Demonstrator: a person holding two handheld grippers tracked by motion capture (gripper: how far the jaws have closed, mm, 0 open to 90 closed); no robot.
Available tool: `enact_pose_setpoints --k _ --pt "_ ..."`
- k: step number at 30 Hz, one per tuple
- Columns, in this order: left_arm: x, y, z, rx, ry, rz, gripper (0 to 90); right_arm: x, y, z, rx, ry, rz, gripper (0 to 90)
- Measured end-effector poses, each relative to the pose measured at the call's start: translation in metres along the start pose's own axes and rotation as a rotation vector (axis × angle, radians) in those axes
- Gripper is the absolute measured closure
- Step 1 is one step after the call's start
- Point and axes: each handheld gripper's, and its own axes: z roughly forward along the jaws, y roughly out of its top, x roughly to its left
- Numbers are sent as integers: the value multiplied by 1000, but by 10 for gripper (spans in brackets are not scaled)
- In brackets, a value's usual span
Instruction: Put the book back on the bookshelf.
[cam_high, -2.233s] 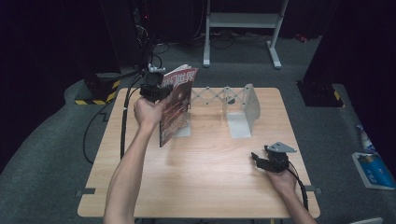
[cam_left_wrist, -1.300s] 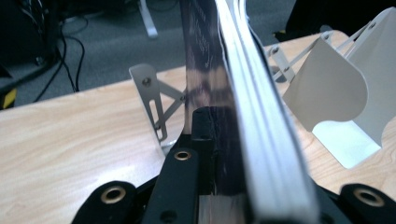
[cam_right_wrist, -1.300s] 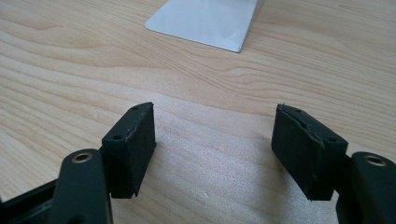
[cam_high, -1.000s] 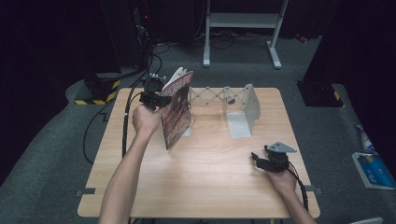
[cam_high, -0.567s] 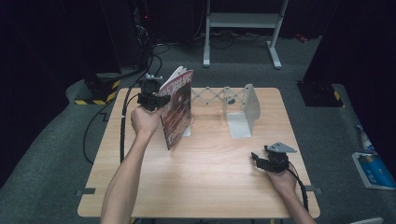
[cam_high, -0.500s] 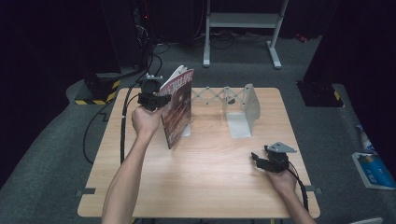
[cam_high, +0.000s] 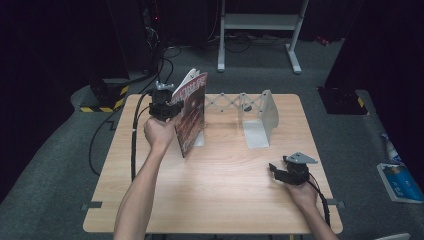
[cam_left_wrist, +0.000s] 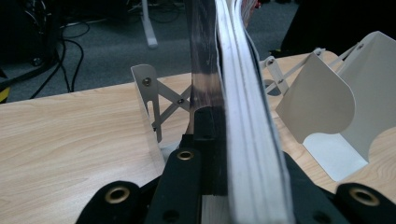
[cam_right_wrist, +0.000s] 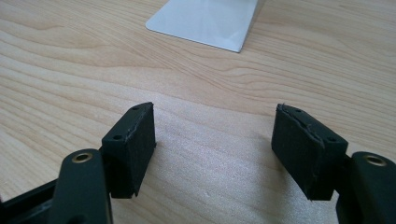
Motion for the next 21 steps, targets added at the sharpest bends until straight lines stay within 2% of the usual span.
enact_pose_setpoints --k 4,9,15,21 --pt "-1 -4 1 -19 9 -18 839 0 0 0 -1 0 -2 306" --pt "-4 -7 2 -41 27 -20 839 0 0 0 -2 0 -5 306" --pt "-4 -9 4 -49 40 -39 838 0 0 0 -2 0 -5 306" --pt "-7 -12 6 -57 15 -50 835 0 0 0 -1 0 -2 306"
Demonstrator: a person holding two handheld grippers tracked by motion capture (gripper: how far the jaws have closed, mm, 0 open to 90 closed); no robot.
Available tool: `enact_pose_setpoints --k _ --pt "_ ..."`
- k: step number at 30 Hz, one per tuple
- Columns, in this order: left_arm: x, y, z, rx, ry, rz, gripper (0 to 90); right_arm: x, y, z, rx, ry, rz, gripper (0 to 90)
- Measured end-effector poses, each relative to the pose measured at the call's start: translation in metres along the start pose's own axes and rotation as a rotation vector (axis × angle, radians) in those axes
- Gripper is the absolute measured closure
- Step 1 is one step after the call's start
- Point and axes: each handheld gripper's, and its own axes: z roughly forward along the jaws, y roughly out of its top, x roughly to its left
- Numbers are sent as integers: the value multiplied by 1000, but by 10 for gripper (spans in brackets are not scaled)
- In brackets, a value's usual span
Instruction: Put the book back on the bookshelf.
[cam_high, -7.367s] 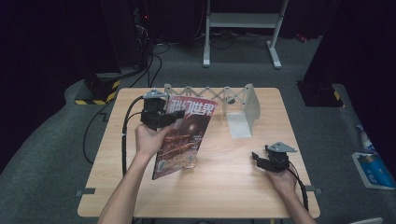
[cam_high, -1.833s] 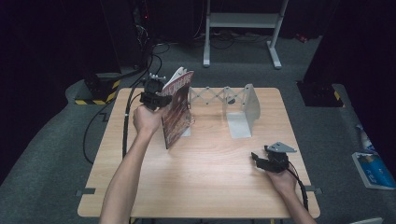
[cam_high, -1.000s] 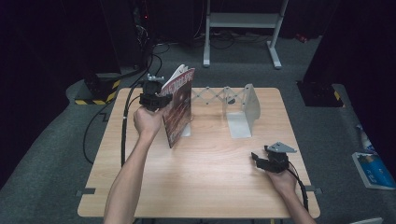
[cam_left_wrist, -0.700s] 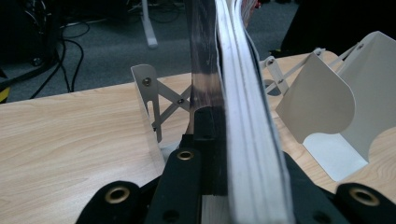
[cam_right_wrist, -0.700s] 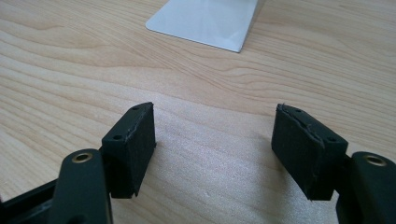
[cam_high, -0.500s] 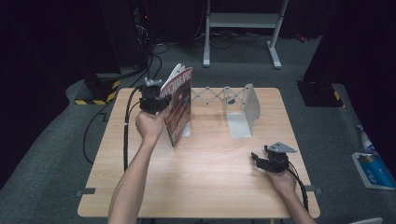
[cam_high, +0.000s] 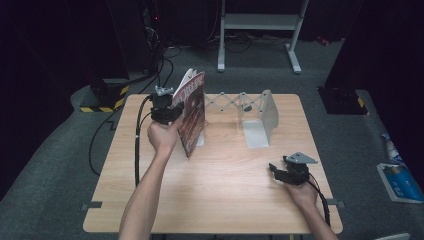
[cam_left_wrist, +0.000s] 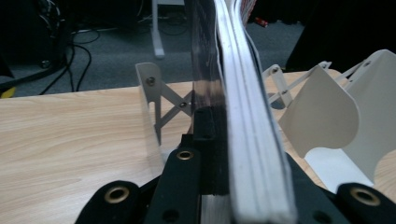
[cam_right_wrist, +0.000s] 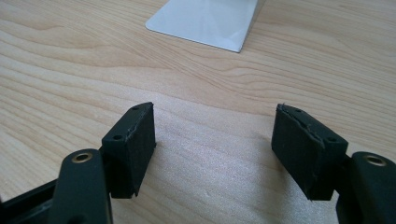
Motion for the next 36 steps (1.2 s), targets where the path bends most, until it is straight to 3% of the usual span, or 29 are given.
enact_pose_setpoints --k 4,10,16,28,36 --pt "-4 -1 1 4 -7 16 832 0 0 0 -1 0 -1 306" --pt "7 -2 1 33 -35 -20 816 0 0 0 0 0 0 306" --pt "16 -2 3 72 -19 -25 796 0 0 0 0 1 3 306" --pt "24 -6 1 119 23 12 729 0 0 0 0 0 2 306" --pt "30 -9 2 139 31 6 686 0 0 0 0 0 2 305"
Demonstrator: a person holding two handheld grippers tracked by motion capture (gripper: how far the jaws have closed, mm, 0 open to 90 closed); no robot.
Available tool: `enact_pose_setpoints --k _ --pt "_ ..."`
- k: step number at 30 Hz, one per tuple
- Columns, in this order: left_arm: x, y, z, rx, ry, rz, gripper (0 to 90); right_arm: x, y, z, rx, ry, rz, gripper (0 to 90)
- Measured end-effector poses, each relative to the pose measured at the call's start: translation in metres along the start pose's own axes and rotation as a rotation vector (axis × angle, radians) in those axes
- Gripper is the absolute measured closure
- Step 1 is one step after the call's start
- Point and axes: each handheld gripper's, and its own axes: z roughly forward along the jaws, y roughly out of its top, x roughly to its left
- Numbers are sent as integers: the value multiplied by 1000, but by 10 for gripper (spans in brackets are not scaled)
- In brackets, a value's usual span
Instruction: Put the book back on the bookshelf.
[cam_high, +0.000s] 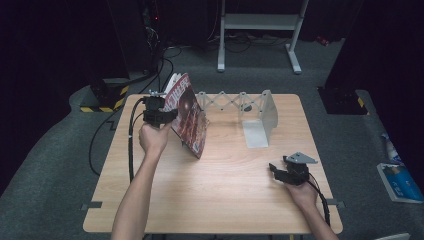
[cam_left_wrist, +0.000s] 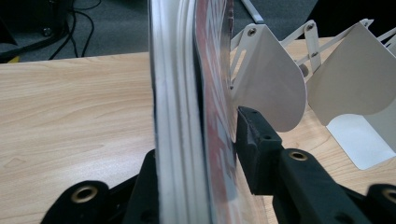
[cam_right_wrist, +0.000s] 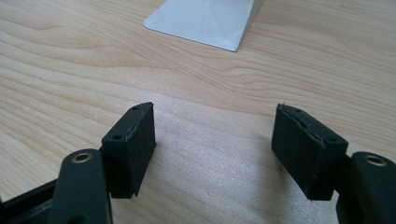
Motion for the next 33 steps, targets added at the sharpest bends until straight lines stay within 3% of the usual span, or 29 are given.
enact_pose_setpoints --k 5,11,18,21,33 --pt "-2 -2 2 17 14 19 627 0 0 0 1 0 -2 305" --pt "-1 -5 -1 0 3 9 568 0 0 0 0 0 -3 306" --pt "3 -5 -7 -57 -32 -2 444 0 0 0 0 0 -3 305" --pt "3 -5 -11 -76 -34 11 411 0 0 0 0 0 -3 305" --pt "10 -10 -27 -135 -61 21 374 0 0 0 1 0 -1 306"
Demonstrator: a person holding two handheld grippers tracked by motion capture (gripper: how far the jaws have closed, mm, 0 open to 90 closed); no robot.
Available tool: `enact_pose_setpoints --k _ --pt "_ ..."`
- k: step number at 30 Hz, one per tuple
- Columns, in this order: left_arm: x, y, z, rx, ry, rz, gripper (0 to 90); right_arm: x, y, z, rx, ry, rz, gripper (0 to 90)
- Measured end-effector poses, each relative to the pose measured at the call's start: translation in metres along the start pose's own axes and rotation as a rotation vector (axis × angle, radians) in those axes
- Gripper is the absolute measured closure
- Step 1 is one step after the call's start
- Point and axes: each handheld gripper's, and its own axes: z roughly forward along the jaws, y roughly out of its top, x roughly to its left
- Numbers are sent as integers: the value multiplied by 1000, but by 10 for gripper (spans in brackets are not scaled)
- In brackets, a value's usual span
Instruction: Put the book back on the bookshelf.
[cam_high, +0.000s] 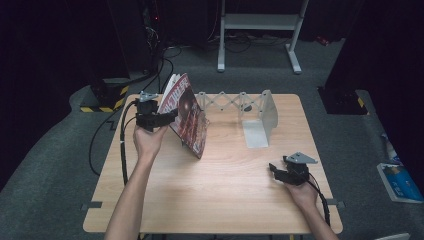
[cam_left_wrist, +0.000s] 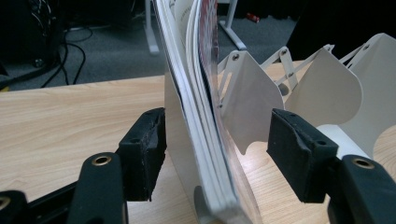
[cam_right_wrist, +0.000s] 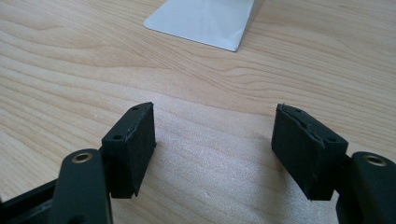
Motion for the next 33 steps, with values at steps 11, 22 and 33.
enact_pose_setpoints --k 11,22,33 --pt "2 -2 -14 -41 -16 8 371 0 0 0 0 0 -3 305" --pt "2 -3 -24 -61 -25 17 369 0 0 0 0 -1 0 306" --pt "6 -7 -36 -83 -28 20 370 0 0 0 -1 -1 0 305"
